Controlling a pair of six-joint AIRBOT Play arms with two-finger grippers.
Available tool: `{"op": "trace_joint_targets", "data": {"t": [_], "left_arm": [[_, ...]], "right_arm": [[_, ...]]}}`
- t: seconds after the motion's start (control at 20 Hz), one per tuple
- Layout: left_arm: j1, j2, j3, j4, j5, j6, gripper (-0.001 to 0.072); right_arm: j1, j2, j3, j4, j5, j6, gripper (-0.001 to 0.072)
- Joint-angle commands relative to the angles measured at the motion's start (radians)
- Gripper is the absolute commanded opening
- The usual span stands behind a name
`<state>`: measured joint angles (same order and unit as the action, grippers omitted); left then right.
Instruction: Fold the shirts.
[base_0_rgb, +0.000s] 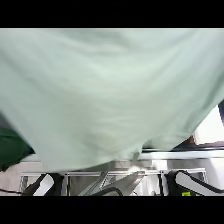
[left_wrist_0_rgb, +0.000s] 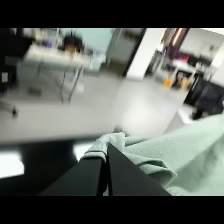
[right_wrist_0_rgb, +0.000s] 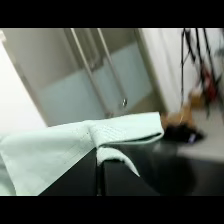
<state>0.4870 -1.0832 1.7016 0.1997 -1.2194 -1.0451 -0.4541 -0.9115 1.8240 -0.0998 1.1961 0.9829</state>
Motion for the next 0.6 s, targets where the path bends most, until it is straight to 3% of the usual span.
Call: {"op": "trace_joint_targets", "data": {"t": [0.0,0.1,0.2,0.4,0.5,0.55], "left_arm": [[-0.341,-0.214,-0.093,0.475,0.122,0.003,0.0018],[-0.423,-0.396,-0.119,0.632,0.213,-0.026,0.0017],[-0.417,-0.594,-0.111,0.637,0.224,-0.038,0.0017],[-0.374,-0.950,0.090,0.633,0.121,-0.050,0.0017],[-0.358,-1.033,0.188,0.579,0.122,-0.056,0.0017],[-0.355,-1.054,0.226,0.546,0.120,-0.056,0.0036]], "right_arm": [[0.190,-0.099,-0.273,-0.216,-0.070,-0.055,0.0021],[0.283,-0.212,-0.398,-0.380,-0.247,-0.071,0.0021],[0.301,-0.378,-0.427,-0.403,-0.361,-0.087,0.0021],[0.290,-0.679,-0.341,-0.154,-0.427,-0.237,0.0021],[0.294,-0.772,-0.262,-0.058,-0.429,-0.311,0.0023],[0.294,-0.794,-0.228,-0.042,-0.429,-0.329,0.0136]]}}
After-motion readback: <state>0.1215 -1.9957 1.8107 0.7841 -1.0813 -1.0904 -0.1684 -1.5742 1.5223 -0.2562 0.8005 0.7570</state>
